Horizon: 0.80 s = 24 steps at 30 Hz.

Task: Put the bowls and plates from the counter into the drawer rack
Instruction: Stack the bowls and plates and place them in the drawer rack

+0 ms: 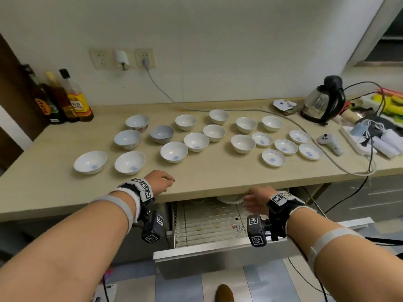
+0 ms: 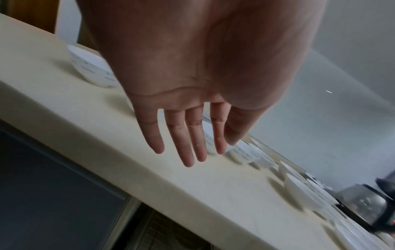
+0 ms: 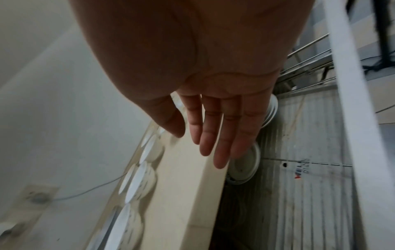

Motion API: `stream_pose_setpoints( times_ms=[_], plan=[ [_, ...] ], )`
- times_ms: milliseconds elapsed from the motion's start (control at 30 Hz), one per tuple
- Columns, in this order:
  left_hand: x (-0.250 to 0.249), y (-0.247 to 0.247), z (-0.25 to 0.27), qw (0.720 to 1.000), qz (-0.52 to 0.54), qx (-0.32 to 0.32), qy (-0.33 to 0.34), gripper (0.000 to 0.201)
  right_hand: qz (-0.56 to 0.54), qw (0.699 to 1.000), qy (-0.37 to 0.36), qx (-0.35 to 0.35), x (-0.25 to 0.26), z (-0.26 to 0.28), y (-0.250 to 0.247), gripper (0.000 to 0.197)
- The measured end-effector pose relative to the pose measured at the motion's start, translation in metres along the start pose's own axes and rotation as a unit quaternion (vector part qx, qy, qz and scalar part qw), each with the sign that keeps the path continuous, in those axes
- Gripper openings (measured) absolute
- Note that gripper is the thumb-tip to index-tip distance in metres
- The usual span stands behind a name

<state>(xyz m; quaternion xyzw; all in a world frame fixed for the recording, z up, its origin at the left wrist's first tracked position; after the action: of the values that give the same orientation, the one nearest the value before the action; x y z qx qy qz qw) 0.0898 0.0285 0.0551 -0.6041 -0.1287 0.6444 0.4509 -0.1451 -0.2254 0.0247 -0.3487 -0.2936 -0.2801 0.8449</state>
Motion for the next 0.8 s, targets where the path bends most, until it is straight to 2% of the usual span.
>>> stream_pose_setpoints(
  times_ms=[100, 167, 233, 300, 367, 467, 533, 666, 733, 800],
  plan=[
    [0.019, -0.016, -0.014, 0.994, 0.063, -0.031, -0.082, 0.025, 0.004, 0.999, -0.024, 0.042, 0.031, -0.007, 0.033, 0.02],
    [0.032, -0.023, -0.024, 0.98, 0.123, -0.054, -0.147, 0.02, 0.007, 0.997, -0.041, 0.072, 0.051, -0.013, 0.058, 0.021],
    [0.046, -0.029, -0.035, 0.954, 0.18, -0.085, -0.224, 0.02, 0.006, 0.994, -0.055, 0.097, 0.072, -0.024, 0.084, 0.024],
    [0.068, -0.033, -0.048, 0.919, 0.23, -0.122, -0.297, 0.038, -0.009, 0.992, -0.057, 0.109, 0.095, -0.041, 0.11, 0.025],
    [0.086, -0.037, -0.057, 0.887, 0.259, -0.153, -0.35, 0.05, -0.034, 0.992, -0.05, 0.111, 0.117, -0.058, 0.132, 0.028],
    [0.106, -0.042, -0.068, 0.845, 0.29, -0.19, -0.408, 0.056, -0.071, 0.992, -0.022, 0.104, 0.145, -0.086, 0.16, 0.038],
    [0.112, -0.047, -0.076, 0.822, 0.316, -0.211, -0.424, 0.053, -0.09, 0.991, -0.007, 0.096, 0.16, -0.102, 0.173, 0.043],
    [0.142, -0.055, -0.103, 0.833, 0.287, -0.244, -0.405, 0.045, -0.042, 0.996, -0.015, 0.074, 0.176, -0.123, 0.188, 0.047],
    [0.142, -0.059, -0.107, 0.816, 0.328, -0.26, -0.4, 0.049, -0.024, 0.998, -0.022, 0.056, 0.178, -0.125, 0.189, 0.047],
    [0.129, -0.063, -0.107, 0.81, 0.354, -0.261, -0.387, 0.052, -0.009, 0.999, -0.03, 0.044, 0.179, -0.128, 0.19, 0.061]
  ],
)
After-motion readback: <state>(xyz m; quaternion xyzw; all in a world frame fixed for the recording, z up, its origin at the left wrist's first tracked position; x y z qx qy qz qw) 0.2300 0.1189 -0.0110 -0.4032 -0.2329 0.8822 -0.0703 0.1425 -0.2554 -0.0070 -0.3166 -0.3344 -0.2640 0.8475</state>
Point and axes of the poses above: each hand's wrist, its own z-axis away from the middle knuckle, its own y-axis out of the palm, x = y × z, the point moved 8 cm from there along -z, towards the middle knuckle, and after that the axes turned 15 degrees about -x, right-handed, at the moved point
